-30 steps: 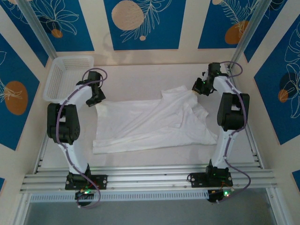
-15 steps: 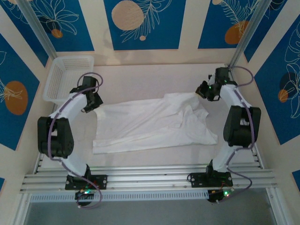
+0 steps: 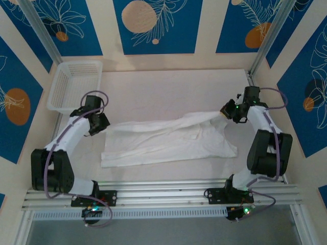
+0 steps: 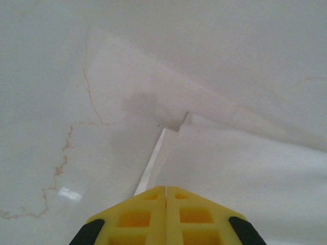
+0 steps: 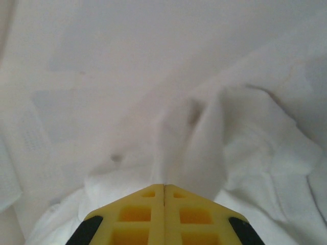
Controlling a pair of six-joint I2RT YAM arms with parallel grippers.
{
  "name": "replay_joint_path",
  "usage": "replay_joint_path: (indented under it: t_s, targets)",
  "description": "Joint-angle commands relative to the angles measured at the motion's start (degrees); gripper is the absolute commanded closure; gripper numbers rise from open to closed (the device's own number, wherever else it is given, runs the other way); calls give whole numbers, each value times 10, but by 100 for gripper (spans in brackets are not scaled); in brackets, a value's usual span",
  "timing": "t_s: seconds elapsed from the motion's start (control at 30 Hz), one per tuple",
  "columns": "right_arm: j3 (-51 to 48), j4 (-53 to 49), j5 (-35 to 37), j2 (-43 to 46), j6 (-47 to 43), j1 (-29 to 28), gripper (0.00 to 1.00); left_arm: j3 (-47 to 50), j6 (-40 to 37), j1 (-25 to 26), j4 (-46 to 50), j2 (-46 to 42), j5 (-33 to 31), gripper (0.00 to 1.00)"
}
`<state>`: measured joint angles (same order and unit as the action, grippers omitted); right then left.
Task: Fold the inside-out t-shirt
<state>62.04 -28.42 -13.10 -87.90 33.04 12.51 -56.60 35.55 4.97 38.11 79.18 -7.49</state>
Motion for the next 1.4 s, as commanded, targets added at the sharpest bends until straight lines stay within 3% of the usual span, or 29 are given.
replay_joint_path:
  t_s: [0.0,0.17,0.37,0.43,0.6,0.77,0.87,1.0,1.13,1.37]
  targets:
    - [-32,-18,6,43,12,10,100,24,-7,-8,24,-41,15,100]
    - [-127,21,1,34,16,22,100,110,4,-8,-11,-71,72,100]
    - [-135,22,13,-25,15,33,100,151,16,-8,-24,-24,44,100]
    - [-131,16,10,-17,21,34,89,152,28,-8,-19,-13,27,100]
    - [-94,-43,37,55,27,27,64,140,36,-8,-17,-44,9,77]
    - [-60,-16,10,100,50,22,53,104,10,-7,-4,-107,-19,63]
    - [11,-40,33,44,18,-19,53,91,-22,14,-42,-128,38,58]
    - [63,-24,27,-47,3,-47,54,74,-42,94,-85,-125,92,57]
    - [164,-96,66,-164,-50,-83,53,79,-37,162,-114,-105,79,55]
    - [208,-131,155,-258,-66,-128,51,69,-38,182,-100,-66,62,54]
